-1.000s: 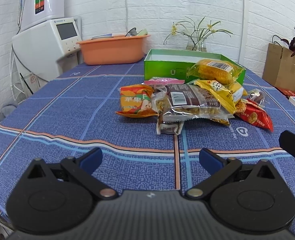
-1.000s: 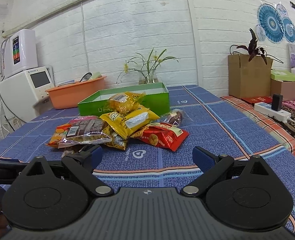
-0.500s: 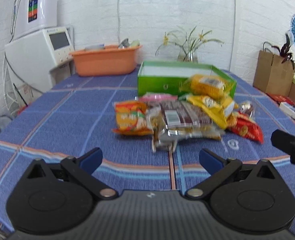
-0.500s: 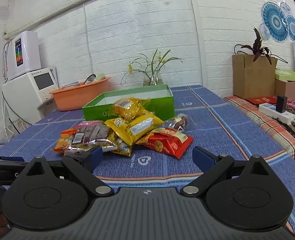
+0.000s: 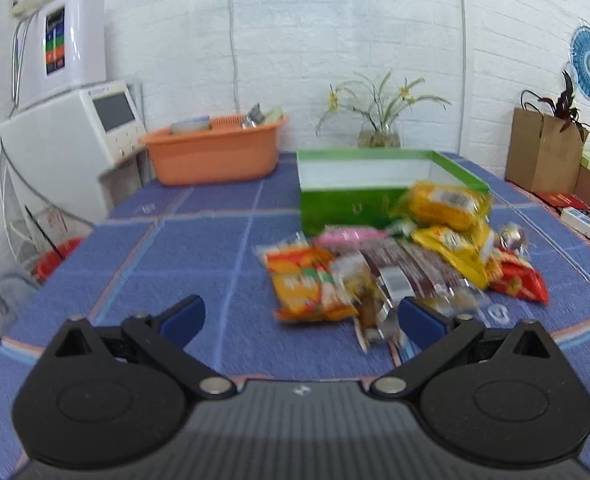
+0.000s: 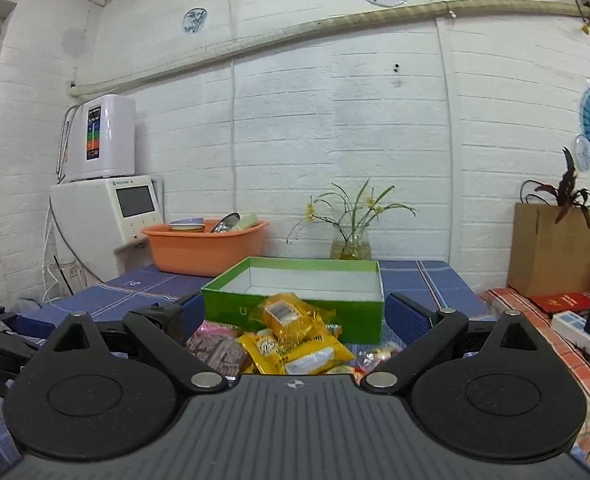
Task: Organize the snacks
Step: 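Grasp the orange apple-chip bag with the left gripper while the right grasps a yellow bag, then drop the orange bag into the green box with the left gripper while the right drops the yellow bag, then grasp the brown jerky pack with the left gripper while the right grasps a yellow chip bag, then release the brown pack into the green box with the left gripper while the right releases the yellow bag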
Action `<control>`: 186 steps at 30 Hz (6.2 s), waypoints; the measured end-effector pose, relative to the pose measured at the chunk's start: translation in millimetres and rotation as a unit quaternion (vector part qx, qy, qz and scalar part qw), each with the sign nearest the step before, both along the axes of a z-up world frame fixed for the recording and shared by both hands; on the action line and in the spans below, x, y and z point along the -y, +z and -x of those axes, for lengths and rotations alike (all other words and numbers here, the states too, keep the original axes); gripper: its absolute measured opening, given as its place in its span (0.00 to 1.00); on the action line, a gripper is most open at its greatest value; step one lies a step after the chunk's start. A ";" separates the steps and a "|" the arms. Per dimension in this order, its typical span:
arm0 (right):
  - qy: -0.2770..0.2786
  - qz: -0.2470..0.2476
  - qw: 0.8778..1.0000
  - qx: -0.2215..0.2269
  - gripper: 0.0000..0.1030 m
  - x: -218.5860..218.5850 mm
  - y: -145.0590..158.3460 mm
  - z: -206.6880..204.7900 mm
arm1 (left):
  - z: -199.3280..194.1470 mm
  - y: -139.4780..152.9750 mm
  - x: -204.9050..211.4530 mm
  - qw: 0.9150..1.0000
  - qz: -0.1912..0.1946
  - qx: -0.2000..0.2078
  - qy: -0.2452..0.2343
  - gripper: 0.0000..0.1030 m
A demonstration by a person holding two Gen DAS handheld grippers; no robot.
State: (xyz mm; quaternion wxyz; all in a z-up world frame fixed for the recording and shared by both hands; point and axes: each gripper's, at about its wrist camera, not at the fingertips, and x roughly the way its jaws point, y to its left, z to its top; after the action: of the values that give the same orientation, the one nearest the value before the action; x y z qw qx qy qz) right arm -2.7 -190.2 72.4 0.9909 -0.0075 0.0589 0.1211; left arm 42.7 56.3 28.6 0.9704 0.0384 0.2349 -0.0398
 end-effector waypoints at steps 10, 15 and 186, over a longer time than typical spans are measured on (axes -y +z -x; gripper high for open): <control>0.054 0.031 0.998 0.003 1.00 14.5 19.8 -81.5 | -98.6 7.9 -24.4 0.998 0.047 -0.029 0.003 1.00; 0.054 -0.050 0.993 -0.091 1.00 32.8 -14.1 -118.6 | -133.3 -35.9 -29.9 0.991 0.083 -0.103 0.011 0.99; -0.015 -0.103 0.992 -0.074 1.00 67.7 -9.2 -153.6 | -216.0 44.1 -2.9 0.995 0.024 0.066 -0.067 0.99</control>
State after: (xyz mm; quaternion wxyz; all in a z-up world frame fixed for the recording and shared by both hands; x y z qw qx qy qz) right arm 150.9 -257.9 63.2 0.9810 0.1048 0.1193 0.1116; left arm 258.7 59.2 72.7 0.9797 0.0330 0.1659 -0.1078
